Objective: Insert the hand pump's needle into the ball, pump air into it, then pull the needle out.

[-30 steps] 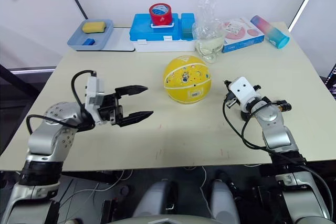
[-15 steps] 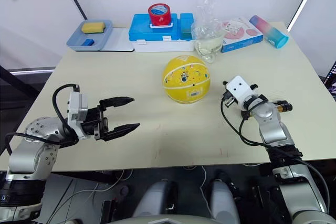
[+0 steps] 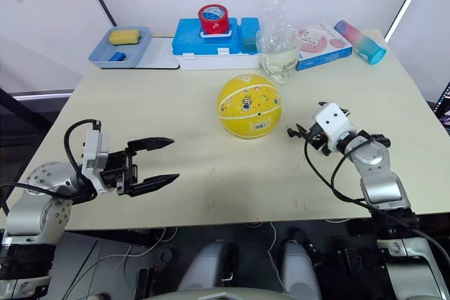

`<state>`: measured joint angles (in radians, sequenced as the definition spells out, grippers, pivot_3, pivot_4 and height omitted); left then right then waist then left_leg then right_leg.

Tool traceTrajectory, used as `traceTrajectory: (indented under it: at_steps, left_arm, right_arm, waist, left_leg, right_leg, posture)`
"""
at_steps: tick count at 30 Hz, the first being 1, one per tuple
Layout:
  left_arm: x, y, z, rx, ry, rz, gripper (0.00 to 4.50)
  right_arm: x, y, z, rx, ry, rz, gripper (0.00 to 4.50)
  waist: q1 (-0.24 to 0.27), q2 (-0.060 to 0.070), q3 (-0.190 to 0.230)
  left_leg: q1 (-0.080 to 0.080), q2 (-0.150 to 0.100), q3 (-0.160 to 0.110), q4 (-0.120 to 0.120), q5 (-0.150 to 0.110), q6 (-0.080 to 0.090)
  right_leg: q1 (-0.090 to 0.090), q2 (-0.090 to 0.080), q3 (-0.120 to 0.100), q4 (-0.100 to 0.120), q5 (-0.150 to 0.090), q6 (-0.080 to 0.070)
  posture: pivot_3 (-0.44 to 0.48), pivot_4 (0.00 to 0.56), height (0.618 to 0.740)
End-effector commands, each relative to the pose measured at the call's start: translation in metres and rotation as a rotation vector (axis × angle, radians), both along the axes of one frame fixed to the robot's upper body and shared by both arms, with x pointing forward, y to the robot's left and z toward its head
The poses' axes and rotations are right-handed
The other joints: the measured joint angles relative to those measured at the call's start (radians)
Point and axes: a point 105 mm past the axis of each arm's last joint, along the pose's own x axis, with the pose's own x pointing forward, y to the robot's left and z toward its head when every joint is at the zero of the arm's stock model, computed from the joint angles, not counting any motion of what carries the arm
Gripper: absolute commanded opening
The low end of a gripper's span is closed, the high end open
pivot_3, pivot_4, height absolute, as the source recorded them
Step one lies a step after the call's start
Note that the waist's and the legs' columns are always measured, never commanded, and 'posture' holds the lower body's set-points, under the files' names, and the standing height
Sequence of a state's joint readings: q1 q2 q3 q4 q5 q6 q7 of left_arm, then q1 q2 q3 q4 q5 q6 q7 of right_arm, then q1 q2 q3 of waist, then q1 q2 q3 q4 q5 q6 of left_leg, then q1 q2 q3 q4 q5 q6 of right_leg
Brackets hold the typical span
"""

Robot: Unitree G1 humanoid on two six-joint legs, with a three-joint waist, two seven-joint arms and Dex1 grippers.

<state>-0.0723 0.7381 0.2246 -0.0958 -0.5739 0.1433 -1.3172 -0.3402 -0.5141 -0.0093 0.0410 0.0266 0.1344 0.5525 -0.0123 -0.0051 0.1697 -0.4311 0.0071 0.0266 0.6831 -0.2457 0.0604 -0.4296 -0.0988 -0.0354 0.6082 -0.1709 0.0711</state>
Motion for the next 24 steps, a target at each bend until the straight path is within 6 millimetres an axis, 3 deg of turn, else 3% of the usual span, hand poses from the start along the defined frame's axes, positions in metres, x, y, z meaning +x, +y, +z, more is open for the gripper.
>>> traceTrajectory:
  at_steps: [1,10,16,24]
  left_arm:
    - [-0.001,0.006,0.000,-0.004,-0.027,0.069,4.50]
    - [0.002,0.023,-0.025,-0.051,0.023,0.250,4.50]
    - [-0.004,0.041,-0.050,-0.033,0.070,0.356,4.50]
    - [-0.013,0.052,-0.071,0.007,0.103,0.445,4.50]
  right_arm:
    - [-0.019,-0.018,0.018,0.132,-0.025,0.008,4.48]
    - [-0.058,-0.055,0.002,0.290,0.106,0.024,4.48]
    - [-0.082,-0.083,-0.027,0.320,0.180,-0.003,4.48]
    - [-0.088,-0.110,-0.055,0.310,0.176,-0.052,4.48]
  waist:
    - [0.004,0.000,0.000]
    - [0.003,0.000,0.000]
    - [0.005,0.000,0.000]
    - [0.004,0.000,-0.001]
  left_leg:
    - [0.000,0.001,0.000,0.000,0.000,0.000]
    - [0.002,0.004,0.002,0.000,0.000,0.000]
    - [0.002,0.004,0.004,0.000,0.000,0.000]
    - [0.003,0.005,0.006,0.000,0.000,0.000]
  right_leg:
    - [0.000,0.000,0.000,0.000,0.000,0.000]
    - [0.001,0.000,0.001,0.000,0.001,-0.001]
    - [0.000,0.000,0.002,0.000,0.001,-0.002]
    - [-0.001,0.000,0.004,0.000,0.001,-0.001]
  posture:
    - [0.000,0.150,0.739]
    - [0.000,0.150,0.739]
    - [0.000,0.150,0.739]
    - [0.000,0.150,0.739]
